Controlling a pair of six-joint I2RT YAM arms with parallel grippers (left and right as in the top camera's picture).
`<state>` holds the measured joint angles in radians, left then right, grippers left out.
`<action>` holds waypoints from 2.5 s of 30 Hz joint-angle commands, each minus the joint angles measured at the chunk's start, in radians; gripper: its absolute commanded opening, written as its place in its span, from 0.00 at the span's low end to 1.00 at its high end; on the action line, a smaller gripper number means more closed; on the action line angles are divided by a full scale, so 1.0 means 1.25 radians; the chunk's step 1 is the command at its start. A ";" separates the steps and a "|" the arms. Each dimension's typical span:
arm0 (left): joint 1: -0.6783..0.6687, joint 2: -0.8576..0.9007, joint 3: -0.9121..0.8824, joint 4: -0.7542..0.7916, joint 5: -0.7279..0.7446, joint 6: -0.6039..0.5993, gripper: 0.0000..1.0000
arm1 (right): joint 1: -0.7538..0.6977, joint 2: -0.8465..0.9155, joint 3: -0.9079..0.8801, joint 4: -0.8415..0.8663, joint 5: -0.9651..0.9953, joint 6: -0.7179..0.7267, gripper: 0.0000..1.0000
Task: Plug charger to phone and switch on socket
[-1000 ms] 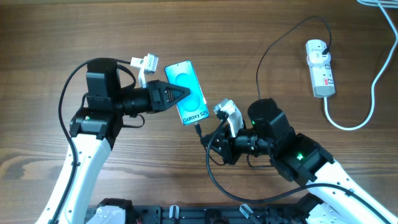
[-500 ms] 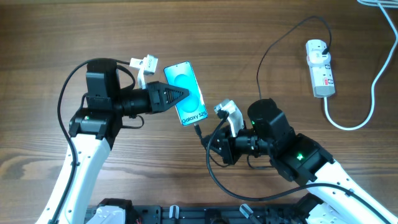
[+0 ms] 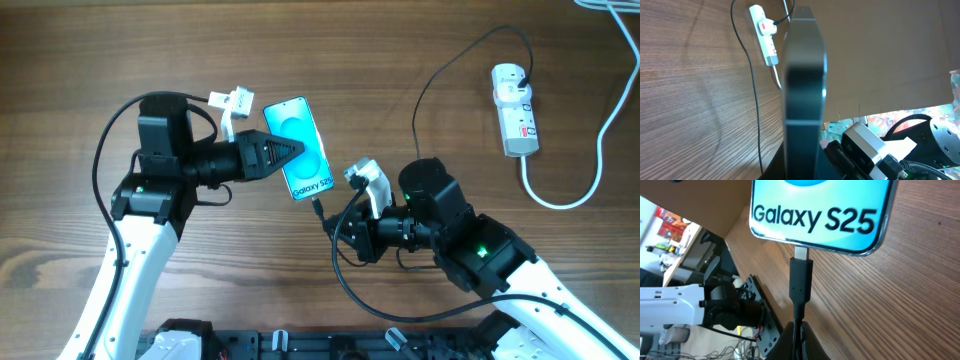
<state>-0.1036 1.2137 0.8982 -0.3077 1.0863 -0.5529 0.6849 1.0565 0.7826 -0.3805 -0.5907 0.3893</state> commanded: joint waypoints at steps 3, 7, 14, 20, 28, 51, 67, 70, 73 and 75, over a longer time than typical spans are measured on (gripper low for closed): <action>0.001 -0.007 0.010 -0.002 0.010 0.021 0.04 | 0.002 -0.006 0.011 0.009 0.018 0.005 0.04; 0.001 -0.007 0.010 -0.002 0.010 0.021 0.04 | 0.002 -0.006 0.011 0.026 0.018 0.005 0.04; 0.001 -0.007 0.010 -0.002 -0.006 0.023 0.04 | 0.002 -0.005 0.010 -0.002 0.030 0.002 0.04; 0.186 -0.007 0.010 -0.060 -0.117 -0.067 0.04 | 0.020 0.272 -0.005 0.040 0.185 -0.187 0.59; 0.216 -0.007 0.010 -0.129 -0.186 -0.043 0.04 | 0.145 0.438 -0.005 0.153 0.530 -0.264 0.49; 0.216 -0.007 0.010 -0.190 -0.154 -0.043 0.04 | 0.145 0.128 0.112 -0.105 0.414 -0.183 0.05; 0.264 -0.007 0.010 -0.165 -0.131 -0.042 0.06 | 0.103 0.735 0.418 -0.392 0.481 -0.190 0.34; 0.265 -0.007 0.010 -0.173 -0.131 0.000 0.06 | 0.085 0.761 0.416 -0.338 0.468 -0.212 0.34; 0.281 -0.007 0.010 -0.175 -0.131 0.000 0.05 | 0.085 0.761 0.415 -0.315 0.444 -0.228 0.33; 0.319 -0.007 0.010 -0.188 -0.131 0.000 0.05 | 0.085 0.761 0.414 -0.316 0.431 -0.228 0.33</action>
<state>0.2401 1.2137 0.9005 -0.5343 0.8925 -0.5800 0.7910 1.9911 1.2873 -0.7780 -0.0254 0.1257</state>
